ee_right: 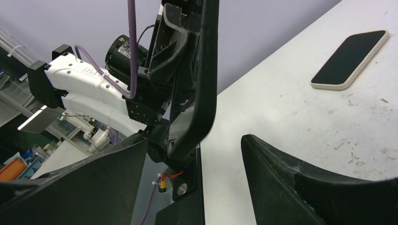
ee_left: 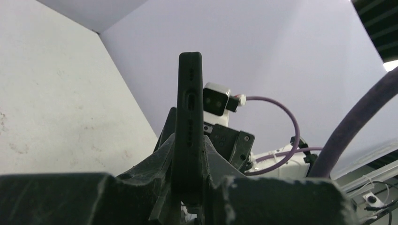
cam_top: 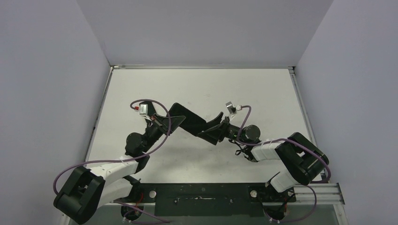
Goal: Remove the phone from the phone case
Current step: Pick up the phone at the center of the board, then remove the phone case from the phone.
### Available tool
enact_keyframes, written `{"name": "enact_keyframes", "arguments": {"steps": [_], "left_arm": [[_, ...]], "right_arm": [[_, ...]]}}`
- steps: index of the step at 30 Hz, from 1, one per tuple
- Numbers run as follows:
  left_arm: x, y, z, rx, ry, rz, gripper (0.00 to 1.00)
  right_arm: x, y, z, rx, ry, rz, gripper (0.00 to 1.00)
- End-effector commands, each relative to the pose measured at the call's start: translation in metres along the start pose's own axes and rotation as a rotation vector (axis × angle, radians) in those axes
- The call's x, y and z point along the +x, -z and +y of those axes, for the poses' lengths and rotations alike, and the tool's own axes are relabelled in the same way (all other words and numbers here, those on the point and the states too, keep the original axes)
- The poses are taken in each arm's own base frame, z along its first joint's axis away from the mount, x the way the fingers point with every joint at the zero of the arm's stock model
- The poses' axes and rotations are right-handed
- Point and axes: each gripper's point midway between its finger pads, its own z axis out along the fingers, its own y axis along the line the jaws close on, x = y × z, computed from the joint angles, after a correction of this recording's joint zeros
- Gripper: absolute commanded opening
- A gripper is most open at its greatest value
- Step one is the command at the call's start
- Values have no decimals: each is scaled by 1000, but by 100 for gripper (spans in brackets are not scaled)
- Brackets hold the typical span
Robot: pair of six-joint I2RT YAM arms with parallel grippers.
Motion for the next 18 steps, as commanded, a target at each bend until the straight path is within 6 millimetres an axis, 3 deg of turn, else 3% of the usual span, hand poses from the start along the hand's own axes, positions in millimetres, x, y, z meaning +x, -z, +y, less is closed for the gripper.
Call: {"name": "enact_keyframes", "arguments": {"steps": [1, 7, 18], "left_arm": [[-35, 0, -36, 98, 21, -164, 0], [-42, 3, -36, 77, 43, -203, 0], [-32, 2, -28, 49, 87, -186, 0]], "right_arm": [[-15, -6, 17, -49, 130, -67, 74], [-17, -10, 29, -93, 159, -80, 68], [-21, -22, 41, -152, 201, -81, 54]]}}
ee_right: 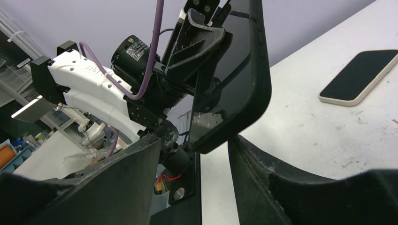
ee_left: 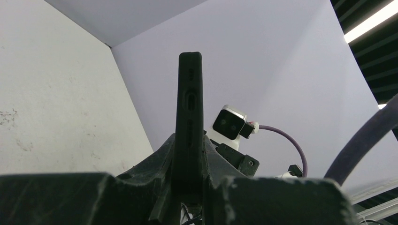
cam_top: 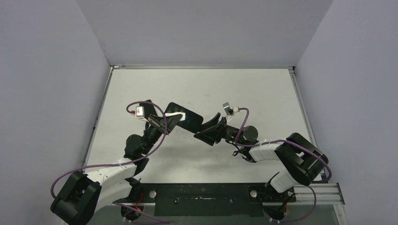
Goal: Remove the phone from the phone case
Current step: Remove the phone case from the phone.
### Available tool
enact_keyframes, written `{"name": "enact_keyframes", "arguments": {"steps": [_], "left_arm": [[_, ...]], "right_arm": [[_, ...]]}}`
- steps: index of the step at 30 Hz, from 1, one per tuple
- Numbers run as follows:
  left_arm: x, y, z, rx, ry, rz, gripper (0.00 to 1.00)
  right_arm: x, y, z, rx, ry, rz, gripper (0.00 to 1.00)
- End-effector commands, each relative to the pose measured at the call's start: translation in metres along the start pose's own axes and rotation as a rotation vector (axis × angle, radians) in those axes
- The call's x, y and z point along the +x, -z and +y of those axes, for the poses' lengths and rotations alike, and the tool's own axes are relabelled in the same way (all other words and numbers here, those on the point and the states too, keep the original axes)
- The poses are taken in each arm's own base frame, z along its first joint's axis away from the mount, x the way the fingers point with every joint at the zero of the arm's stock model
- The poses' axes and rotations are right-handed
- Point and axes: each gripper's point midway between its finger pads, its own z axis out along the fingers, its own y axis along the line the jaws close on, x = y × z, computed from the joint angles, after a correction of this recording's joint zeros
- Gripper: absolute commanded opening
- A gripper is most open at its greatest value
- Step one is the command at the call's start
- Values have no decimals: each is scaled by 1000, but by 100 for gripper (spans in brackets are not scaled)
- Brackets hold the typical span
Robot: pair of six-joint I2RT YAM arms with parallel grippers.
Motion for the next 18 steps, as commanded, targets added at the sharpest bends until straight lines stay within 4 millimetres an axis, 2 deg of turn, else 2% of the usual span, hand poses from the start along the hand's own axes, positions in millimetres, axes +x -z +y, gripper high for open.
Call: {"name": "enact_keyframes", "arguments": {"steps": [1, 6, 12, 18], "left_arm": [[-7, -3, -31, 105, 22, -37, 0], [-5, -2, -28, 96, 52, -28, 0], [-4, -3, -25, 87, 84, -17, 0], [0, -6, -14, 39, 140, 21, 0]], "right_arm": [[-29, -11, 27, -116, 129, -84, 53], [-30, -15, 26, -132, 130, -83, 45], [-25, -15, 27, -163, 161, -69, 24], [-18, -14, 33, -230, 224, -34, 4]]}}
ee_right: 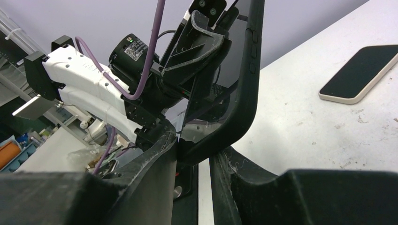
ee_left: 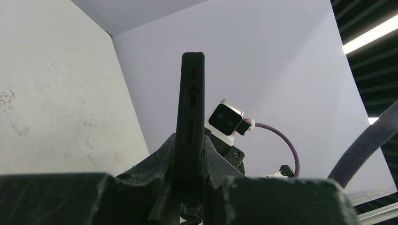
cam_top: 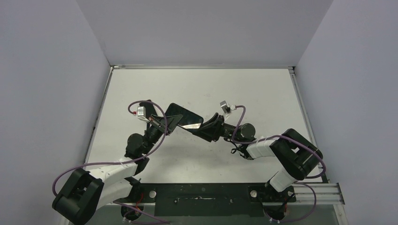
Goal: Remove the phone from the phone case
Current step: Remove the phone case from the phone.
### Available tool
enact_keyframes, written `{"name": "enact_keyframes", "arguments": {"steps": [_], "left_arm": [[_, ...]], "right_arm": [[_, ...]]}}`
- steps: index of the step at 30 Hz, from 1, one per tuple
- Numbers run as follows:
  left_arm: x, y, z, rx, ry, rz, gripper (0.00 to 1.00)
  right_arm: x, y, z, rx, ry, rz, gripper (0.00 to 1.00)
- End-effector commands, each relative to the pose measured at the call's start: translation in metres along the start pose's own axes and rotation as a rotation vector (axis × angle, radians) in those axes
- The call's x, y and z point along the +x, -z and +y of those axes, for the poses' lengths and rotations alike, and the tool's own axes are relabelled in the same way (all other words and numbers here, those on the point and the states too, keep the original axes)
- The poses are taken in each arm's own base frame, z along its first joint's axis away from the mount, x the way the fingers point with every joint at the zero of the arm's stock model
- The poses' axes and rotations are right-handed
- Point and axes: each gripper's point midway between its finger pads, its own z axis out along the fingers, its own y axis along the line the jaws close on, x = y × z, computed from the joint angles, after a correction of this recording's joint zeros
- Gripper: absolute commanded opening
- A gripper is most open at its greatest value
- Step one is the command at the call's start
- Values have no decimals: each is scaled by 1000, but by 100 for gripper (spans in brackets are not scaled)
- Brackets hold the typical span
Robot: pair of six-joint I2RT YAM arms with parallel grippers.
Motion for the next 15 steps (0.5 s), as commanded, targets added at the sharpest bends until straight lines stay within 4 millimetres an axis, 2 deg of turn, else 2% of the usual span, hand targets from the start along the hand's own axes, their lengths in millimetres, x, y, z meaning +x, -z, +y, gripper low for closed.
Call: {"name": "enact_keyframes", "arguments": {"steps": [1, 6, 11, 15], "left_arm": [[-4, -5, -23, 72, 64, 15, 0], [-8, -6, -16, 36, 84, 38, 0], [-12, -7, -12, -1, 84, 50, 0], [-11, -12, -15, -7, 80, 86, 0]], "right_arm": [[-19, -6, 41, -228, 255, -43, 3], [-14, -8, 41, -260, 343, 1, 0], [-13, -12, 31, -221, 427, 46, 0], [-10, -14, 10, -129, 538, 109, 0]]}}
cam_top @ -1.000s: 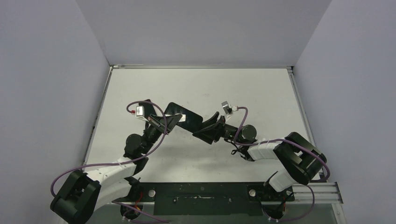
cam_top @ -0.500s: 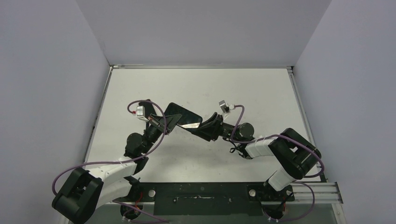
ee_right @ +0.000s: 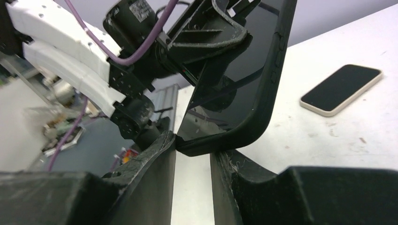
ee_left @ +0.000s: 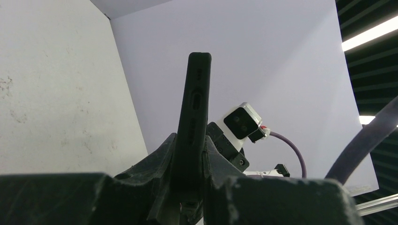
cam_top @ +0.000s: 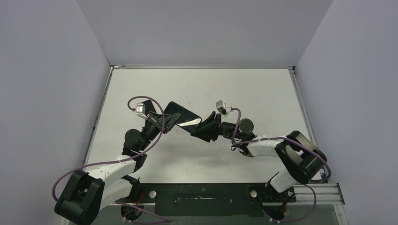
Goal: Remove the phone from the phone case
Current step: Remove the phone case from the phone.
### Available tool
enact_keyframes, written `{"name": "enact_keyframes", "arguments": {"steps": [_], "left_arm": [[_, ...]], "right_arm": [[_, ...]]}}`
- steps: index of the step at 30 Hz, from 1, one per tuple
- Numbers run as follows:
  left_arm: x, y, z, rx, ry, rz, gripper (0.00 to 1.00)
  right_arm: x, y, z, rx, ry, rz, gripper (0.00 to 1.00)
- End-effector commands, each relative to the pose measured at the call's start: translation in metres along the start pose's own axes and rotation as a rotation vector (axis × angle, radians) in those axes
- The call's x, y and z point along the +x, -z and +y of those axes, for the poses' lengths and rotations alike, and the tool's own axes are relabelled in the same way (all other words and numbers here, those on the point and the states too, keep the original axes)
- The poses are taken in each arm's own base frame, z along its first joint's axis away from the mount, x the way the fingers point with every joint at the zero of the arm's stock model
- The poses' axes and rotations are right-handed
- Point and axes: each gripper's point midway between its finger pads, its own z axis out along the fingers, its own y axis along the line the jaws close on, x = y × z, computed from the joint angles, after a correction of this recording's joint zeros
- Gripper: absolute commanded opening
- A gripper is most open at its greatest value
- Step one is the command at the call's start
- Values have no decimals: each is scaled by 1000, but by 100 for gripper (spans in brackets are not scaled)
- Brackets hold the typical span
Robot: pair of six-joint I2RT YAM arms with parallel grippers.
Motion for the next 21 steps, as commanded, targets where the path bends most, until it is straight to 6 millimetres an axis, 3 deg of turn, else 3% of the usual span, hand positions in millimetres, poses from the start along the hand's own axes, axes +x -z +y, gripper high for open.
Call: {"name": "enact_keyframes", "arguments": {"steps": [1, 14, 20, 21], "left_arm": [[0, -13, -25, 35, 6, 48, 0], [18, -14, -42, 102, -43, 184, 0], [8, -13, -49, 128, -131, 194, 0], [5, -12, -49, 126, -150, 194, 0]], "right_arm": [[-21, -8, 7, -45, 376, 18, 0], [-32, -14, -8, 8, 509, 58, 0], [-30, -2, -21, 82, 466, 100, 0], [-30, 3, -24, 100, 449, 102, 5]]}}
